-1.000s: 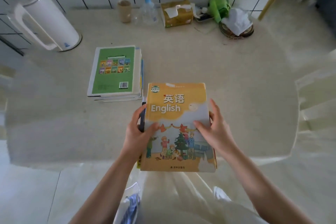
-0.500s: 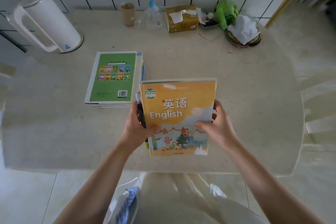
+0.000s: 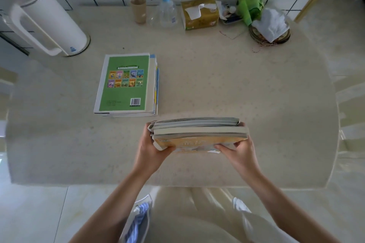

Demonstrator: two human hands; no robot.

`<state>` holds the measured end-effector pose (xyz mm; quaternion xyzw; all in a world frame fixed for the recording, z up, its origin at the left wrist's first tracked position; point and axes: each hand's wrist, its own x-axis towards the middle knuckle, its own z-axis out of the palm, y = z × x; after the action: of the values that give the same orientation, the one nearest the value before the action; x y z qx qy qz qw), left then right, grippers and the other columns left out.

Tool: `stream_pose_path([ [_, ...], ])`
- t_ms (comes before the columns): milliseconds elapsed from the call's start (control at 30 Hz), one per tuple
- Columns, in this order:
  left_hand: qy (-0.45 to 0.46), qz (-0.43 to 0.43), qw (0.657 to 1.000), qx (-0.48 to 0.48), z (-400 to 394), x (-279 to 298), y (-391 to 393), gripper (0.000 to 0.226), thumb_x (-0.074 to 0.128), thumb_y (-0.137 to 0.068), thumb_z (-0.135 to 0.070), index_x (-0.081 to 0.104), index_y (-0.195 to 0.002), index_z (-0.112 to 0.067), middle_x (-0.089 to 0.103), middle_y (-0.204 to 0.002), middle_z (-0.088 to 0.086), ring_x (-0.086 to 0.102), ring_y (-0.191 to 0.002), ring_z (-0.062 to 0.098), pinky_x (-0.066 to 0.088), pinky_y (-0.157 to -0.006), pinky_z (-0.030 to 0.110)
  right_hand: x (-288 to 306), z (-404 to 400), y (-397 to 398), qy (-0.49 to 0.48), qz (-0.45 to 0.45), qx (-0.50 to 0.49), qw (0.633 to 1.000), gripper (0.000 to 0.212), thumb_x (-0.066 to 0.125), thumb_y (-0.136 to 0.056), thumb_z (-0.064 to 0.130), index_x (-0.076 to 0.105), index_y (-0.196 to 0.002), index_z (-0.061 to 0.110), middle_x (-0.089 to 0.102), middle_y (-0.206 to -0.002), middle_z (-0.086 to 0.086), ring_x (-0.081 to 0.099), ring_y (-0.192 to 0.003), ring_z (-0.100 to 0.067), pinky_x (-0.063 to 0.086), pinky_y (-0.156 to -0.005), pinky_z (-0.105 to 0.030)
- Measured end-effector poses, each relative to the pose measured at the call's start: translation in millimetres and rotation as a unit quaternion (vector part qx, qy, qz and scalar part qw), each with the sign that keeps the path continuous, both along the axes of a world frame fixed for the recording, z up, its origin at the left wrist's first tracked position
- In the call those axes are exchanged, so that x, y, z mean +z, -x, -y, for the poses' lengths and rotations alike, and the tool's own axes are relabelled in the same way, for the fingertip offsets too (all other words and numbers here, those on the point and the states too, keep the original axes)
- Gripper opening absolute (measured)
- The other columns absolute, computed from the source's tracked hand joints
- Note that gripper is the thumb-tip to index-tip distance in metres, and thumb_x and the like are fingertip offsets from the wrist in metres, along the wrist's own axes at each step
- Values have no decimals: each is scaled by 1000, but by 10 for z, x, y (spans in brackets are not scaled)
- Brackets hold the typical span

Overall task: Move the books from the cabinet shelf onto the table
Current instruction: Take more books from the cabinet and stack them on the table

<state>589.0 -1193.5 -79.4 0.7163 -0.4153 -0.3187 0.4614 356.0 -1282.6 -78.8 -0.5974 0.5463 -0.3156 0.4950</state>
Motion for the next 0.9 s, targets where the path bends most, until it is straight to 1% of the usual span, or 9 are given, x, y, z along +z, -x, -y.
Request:
stream_pose_path([
  [200,-61,35,997,-21,-109,-158,-119,78,86,-61,-20,41,-114,-56,56,-106,-42,55,-96,-17,38,-81,-1,-205,25,101,-1,-33,68,997,79,82,-65,-5,44,-130,19,56,-123,20,57,-114,-9,44,-98,-23],
  [267,-86,36,995,-26,-123,-241,-129,68,80,-59,-41,49,-120,-41,56,-105,-42,55,-97,-17,40,-82,2,-298,17,144,-15,-68,80,994,66,83,-65,-1,53,-123,11,64,-106,16,61,-106,-12,45,-93,-18],
  [333,-111,40,992,-36,-127,-355,-158,72,75,-60,-49,56,-122,-18,61,-102,-39,56,-96,-16,46,-85,9,-357,5,153,-38,-82,86,992,56,82,-66,-3,57,-115,2,63,-99,18,62,-97,1,39,-82,-2],
  [400,-122,49,990,-44,-126,-413,-163,70,80,-63,-43,57,-122,-13,63,-102,-31,58,-97,-14,51,-87,21,-398,-3,143,-58,-86,90,991,61,85,-66,7,56,-119,0,64,-101,15,60,-93,13,40,-82,-2],
  [500,-106,56,992,-32,-109,-428,-152,66,89,-66,-20,56,-122,-9,59,-104,-30,56,-96,-17,48,-85,11,-494,17,137,-99,-95,77,988,79,83,-64,48,57,-126,6,71,-105,2,66,-98,-7,49,-90,-21],
  [600,-103,49,993,-18,-89,-414,-160,65,90,-63,-15,56,-119,-13,59,-97,-31,55,-89,-22,43,-76,3,-428,67,103,-87,-141,75,983,43,82,-71,22,69,-108,5,71,-92,1,66,-83,-3,41,-70,-2],
  [667,-125,49,991,-28,-66,-391,-223,60,91,-61,-20,63,-113,-12,64,-88,-26,59,-83,-18,46,-73,6,-366,105,78,-59,-149,76,984,33,82,-70,11,71,-101,3,70,-87,3,66,-84,-11,40,-68,-2],
  [800,-153,10,987,-36,-36,-258,-393,56,93,-57,-23,59,-101,-34,72,-93,-10,70,-83,9,59,-76,38,-140,263,-49,-68,-129,108,983,49,84,-66,6,63,-105,28,69,-88,27,65,-89,3,49,-84,-21],
  [900,-154,-12,987,-40,49,-8,-578,59,92,-58,-16,55,-97,-40,71,-91,-12,70,-82,8,61,-74,39,93,461,-257,-79,-96,143,982,59,86,-64,9,56,-107,37,70,-101,16,65,-96,-9,52,-89,-36],
])
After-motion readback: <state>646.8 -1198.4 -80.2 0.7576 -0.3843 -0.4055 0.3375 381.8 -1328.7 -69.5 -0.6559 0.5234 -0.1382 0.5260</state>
